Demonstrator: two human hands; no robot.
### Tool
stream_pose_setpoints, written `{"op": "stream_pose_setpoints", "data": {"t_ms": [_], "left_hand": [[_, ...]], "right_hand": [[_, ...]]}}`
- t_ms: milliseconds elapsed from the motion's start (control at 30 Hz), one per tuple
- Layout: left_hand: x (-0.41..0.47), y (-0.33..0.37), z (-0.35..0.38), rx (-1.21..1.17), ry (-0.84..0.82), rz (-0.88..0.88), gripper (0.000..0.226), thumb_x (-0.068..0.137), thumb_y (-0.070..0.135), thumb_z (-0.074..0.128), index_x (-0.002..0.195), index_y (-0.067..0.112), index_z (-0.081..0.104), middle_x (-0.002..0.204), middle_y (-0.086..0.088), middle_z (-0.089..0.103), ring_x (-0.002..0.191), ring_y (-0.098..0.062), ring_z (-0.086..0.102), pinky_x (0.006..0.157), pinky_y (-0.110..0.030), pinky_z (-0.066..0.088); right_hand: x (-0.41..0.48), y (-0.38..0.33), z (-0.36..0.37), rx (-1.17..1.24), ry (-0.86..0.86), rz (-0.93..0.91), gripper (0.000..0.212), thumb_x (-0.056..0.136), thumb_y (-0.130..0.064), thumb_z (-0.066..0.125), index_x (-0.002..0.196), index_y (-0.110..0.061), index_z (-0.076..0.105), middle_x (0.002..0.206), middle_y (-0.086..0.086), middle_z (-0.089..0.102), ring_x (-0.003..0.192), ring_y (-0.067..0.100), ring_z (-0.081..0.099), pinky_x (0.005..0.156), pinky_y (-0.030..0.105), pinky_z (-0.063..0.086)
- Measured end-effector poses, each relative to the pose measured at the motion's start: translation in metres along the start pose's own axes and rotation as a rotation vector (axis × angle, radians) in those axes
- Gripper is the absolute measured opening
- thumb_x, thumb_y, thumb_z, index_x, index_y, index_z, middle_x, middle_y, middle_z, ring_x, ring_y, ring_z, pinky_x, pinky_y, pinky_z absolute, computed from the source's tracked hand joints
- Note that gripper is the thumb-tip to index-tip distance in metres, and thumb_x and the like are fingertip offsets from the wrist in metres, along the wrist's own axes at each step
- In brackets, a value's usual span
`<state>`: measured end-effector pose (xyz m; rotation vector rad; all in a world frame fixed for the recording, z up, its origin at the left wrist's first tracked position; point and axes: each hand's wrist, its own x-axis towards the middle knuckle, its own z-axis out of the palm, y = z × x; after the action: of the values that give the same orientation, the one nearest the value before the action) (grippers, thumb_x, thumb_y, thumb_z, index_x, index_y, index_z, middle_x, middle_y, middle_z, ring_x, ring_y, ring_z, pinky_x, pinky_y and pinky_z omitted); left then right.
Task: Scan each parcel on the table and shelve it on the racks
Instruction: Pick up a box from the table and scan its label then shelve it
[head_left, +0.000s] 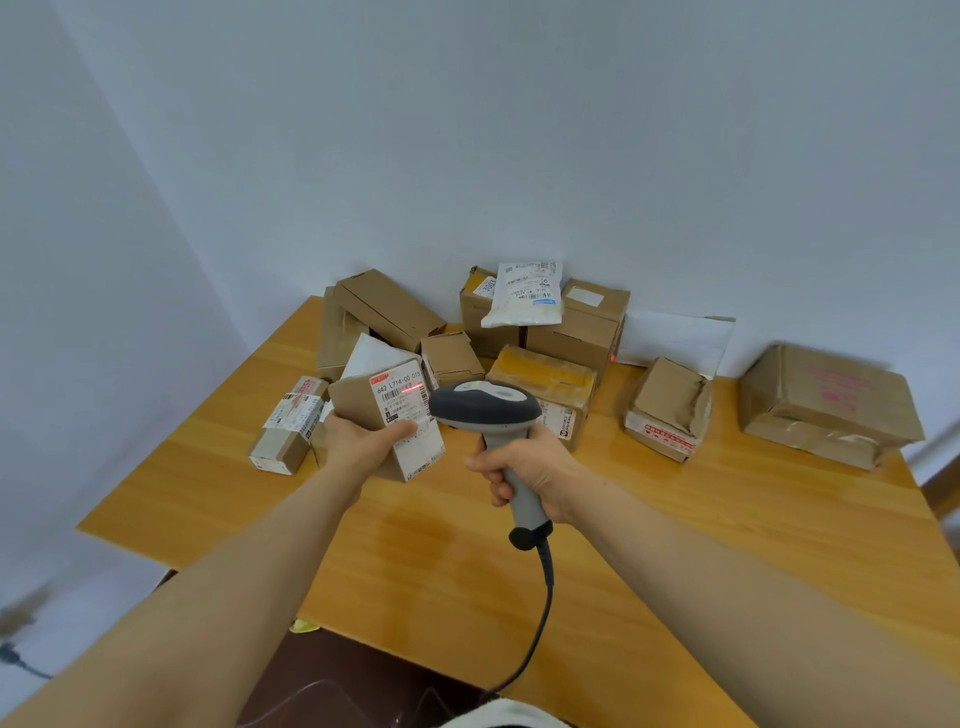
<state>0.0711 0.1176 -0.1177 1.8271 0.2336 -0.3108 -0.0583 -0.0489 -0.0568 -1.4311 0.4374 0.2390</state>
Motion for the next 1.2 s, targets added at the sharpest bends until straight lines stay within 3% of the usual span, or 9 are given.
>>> {"op": "stream_pose_setpoints", "data": {"t_ms": [167, 300, 400, 567, 633, 733, 1000, 1100, 1200], "left_hand": [[0.006, -0.002, -0.006, 0.047, 0.039, -0.016, 0.056, 0.066, 0.017, 0.087, 0.106, 0.019, 0.048, 0.122, -0.01, 0.063, 0.11, -0.027, 0.062, 0.089, -0.047, 0.054], [0.006, -0.004, -0.009, 0.026, 0.027, -0.007, 0.061, 0.065, 0.017, 0.088, 0.11, 0.016, 0.048, 0.119, -0.005, 0.063, 0.108, -0.025, 0.062, 0.088, -0.044, 0.054], [0.001, -0.003, -0.01, -0.063, -0.041, -0.04, 0.051, 0.071, 0.013, 0.084, 0.109, 0.016, 0.05, 0.113, -0.003, 0.063, 0.105, -0.024, 0.062, 0.091, -0.045, 0.052], [-0.016, -0.006, -0.023, -0.262, -0.273, -0.153, 0.035, 0.083, 0.016, 0.072, 0.114, 0.019, 0.056, 0.107, -0.003, 0.07, 0.1, -0.022, 0.065, 0.078, -0.038, 0.054], [-0.024, -0.012, -0.029, -0.307, -0.339, -0.205, 0.028, 0.085, 0.016, 0.069, 0.111, 0.018, 0.059, 0.102, -0.005, 0.072, 0.098, -0.024, 0.065, 0.082, -0.042, 0.054], [-0.038, -0.024, -0.038, -0.359, -0.368, -0.243, 0.026, 0.087, 0.015, 0.066, 0.112, 0.016, 0.061, 0.103, -0.007, 0.072, 0.099, -0.026, 0.065, 0.088, -0.047, 0.053], [-0.121, -0.064, -0.082, -0.5, -0.077, -0.226, 0.032, 0.087, 0.015, 0.067, 0.118, 0.016, 0.06, 0.107, -0.005, 0.072, 0.101, -0.023, 0.066, 0.084, -0.044, 0.055], [-0.17, -0.093, -0.099, -0.505, 0.115, -0.25, 0.027, 0.087, 0.015, 0.066, 0.114, 0.015, 0.063, 0.103, -0.005, 0.073, 0.1, -0.026, 0.067, 0.086, -0.046, 0.055], [-0.227, -0.119, -0.122, -0.505, 0.301, -0.261, 0.023, 0.087, 0.016, 0.065, 0.11, 0.016, 0.064, 0.096, -0.002, 0.075, 0.089, -0.023, 0.071, 0.072, -0.037, 0.056]], "right_hand": [[0.002, -0.001, 0.0, -0.042, 0.006, -0.005, 0.022, 0.081, 0.002, 0.068, 0.068, -0.008, 0.054, 0.051, 0.005, 0.048, 0.04, 0.014, 0.042, 0.049, 0.024, 0.044], [0.003, 0.004, 0.002, -0.02, 0.01, 0.003, 0.017, 0.08, 0.002, 0.069, 0.072, -0.007, 0.057, 0.052, 0.006, 0.05, 0.041, 0.015, 0.042, 0.05, 0.025, 0.044], [0.007, 0.01, 0.004, 0.094, 0.092, 0.027, 0.012, 0.081, 0.0, 0.071, 0.09, -0.004, 0.064, 0.056, 0.007, 0.057, 0.043, 0.014, 0.049, 0.05, 0.026, 0.048], [0.026, 0.026, 0.009, 0.259, 0.265, 0.119, 0.033, 0.077, -0.007, 0.079, 0.108, -0.007, 0.066, 0.091, 0.013, 0.069, 0.074, 0.02, 0.062, 0.059, 0.032, 0.058], [0.034, 0.034, 0.017, 0.277, 0.298, 0.158, 0.045, 0.072, -0.01, 0.083, 0.113, -0.007, 0.065, 0.106, 0.016, 0.068, 0.085, 0.023, 0.061, 0.058, 0.034, 0.058], [0.035, 0.045, 0.033, 0.274, 0.251, 0.178, 0.053, 0.07, -0.012, 0.085, 0.117, -0.007, 0.062, 0.108, 0.014, 0.067, 0.092, 0.025, 0.06, 0.062, 0.038, 0.058], [0.015, 0.068, 0.075, 0.151, -0.156, 0.2, 0.038, 0.077, -0.006, 0.078, 0.113, -0.007, 0.065, 0.109, 0.014, 0.071, 0.103, 0.029, 0.066, 0.083, 0.05, 0.056], [-0.009, 0.09, 0.098, 0.085, -0.309, 0.236, 0.035, 0.078, -0.006, 0.076, 0.112, -0.007, 0.066, 0.109, 0.015, 0.071, 0.103, 0.028, 0.066, 0.08, 0.046, 0.056], [-0.041, 0.114, 0.132, 0.013, -0.432, 0.293, 0.036, 0.076, -0.005, 0.077, 0.11, -0.007, 0.066, 0.106, 0.015, 0.071, 0.098, 0.027, 0.067, 0.076, 0.045, 0.057]]}}
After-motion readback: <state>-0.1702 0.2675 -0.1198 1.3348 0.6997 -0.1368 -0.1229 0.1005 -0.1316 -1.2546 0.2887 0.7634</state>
